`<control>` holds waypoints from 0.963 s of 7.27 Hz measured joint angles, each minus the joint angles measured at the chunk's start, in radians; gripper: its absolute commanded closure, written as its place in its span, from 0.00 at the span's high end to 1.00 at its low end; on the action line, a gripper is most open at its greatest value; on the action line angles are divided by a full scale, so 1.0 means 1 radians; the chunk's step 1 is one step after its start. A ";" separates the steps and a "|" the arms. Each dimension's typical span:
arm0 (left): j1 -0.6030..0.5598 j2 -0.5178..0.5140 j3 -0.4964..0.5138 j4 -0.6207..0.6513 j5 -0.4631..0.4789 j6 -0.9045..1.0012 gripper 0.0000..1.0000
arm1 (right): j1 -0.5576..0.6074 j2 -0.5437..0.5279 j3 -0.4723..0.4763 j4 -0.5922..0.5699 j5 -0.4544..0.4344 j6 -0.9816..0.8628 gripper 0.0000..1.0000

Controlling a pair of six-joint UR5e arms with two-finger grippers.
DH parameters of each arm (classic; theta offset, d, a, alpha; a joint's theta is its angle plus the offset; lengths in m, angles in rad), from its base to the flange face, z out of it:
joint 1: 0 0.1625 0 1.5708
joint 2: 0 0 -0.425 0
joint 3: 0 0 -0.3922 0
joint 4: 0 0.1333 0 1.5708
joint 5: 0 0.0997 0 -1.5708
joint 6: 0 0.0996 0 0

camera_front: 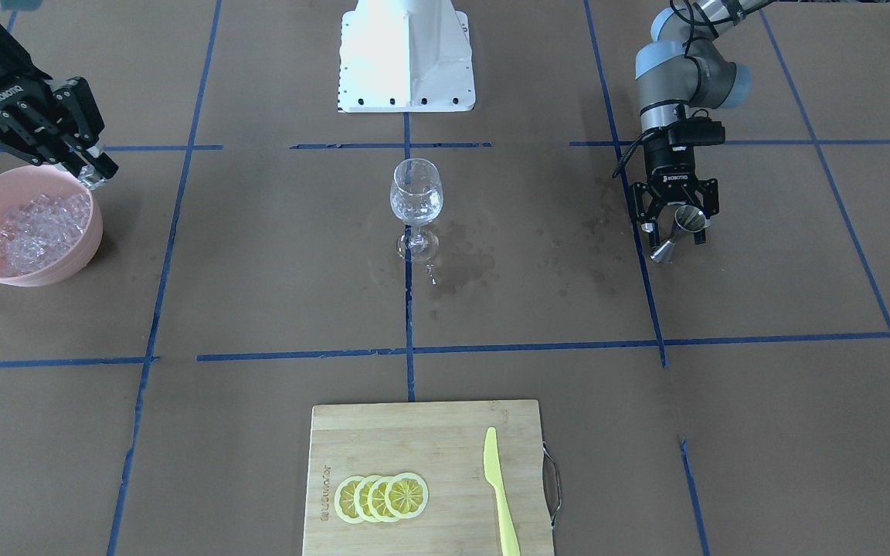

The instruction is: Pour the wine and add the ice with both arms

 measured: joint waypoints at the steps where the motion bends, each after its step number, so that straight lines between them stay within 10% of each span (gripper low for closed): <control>1: -0.001 0.010 -0.026 0.000 -0.042 0.021 1.00 | -0.034 0.051 -0.014 -0.002 -0.004 0.043 0.00; 7: -0.004 0.199 -0.235 0.006 -0.429 0.082 1.00 | -0.167 0.326 -0.075 -0.168 -0.073 0.132 0.00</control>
